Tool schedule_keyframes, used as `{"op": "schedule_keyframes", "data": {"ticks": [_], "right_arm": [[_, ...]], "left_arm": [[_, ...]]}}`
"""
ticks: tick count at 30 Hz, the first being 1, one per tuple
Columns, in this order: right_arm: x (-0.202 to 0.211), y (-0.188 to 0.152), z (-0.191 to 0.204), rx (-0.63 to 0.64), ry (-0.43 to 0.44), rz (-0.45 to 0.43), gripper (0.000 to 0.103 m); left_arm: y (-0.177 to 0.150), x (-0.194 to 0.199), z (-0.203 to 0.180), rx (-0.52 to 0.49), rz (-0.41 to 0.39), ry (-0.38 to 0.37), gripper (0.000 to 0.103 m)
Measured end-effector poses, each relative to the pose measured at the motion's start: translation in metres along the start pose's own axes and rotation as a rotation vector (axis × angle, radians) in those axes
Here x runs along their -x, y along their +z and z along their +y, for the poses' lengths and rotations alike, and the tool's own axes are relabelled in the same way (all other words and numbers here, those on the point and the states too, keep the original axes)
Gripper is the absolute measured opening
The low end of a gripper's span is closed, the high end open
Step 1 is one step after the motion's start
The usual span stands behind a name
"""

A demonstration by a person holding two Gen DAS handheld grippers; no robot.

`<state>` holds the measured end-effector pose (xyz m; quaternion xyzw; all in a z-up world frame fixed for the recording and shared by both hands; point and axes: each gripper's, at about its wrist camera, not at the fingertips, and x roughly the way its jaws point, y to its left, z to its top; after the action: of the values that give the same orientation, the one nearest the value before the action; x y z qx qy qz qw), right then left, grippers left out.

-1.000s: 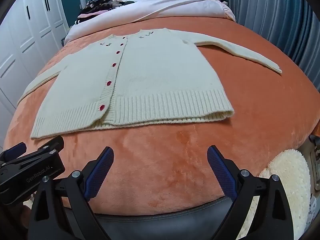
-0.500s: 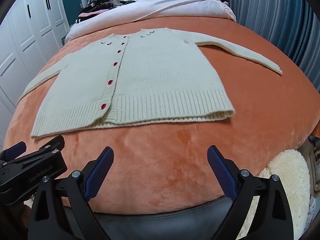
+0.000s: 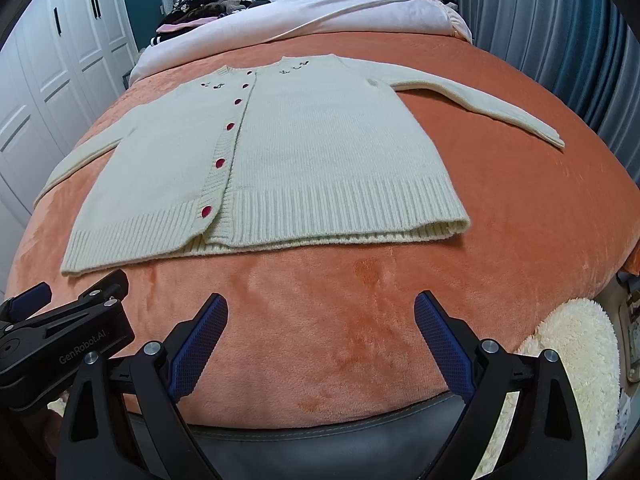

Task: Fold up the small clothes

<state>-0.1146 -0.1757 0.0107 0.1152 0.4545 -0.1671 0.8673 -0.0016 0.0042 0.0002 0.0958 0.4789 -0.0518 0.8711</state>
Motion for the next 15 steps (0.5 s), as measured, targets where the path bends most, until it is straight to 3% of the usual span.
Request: {"op": "schedule_keyframes", "data": {"ticks": [15], "right_arm": [[0.0001, -0.0002, 0.0002, -0.002, -0.001, 0.001, 0.093]], "left_arm": [[0.0013, 0.0012, 0.0017, -0.001, -0.005, 0.006, 0.097]]}}
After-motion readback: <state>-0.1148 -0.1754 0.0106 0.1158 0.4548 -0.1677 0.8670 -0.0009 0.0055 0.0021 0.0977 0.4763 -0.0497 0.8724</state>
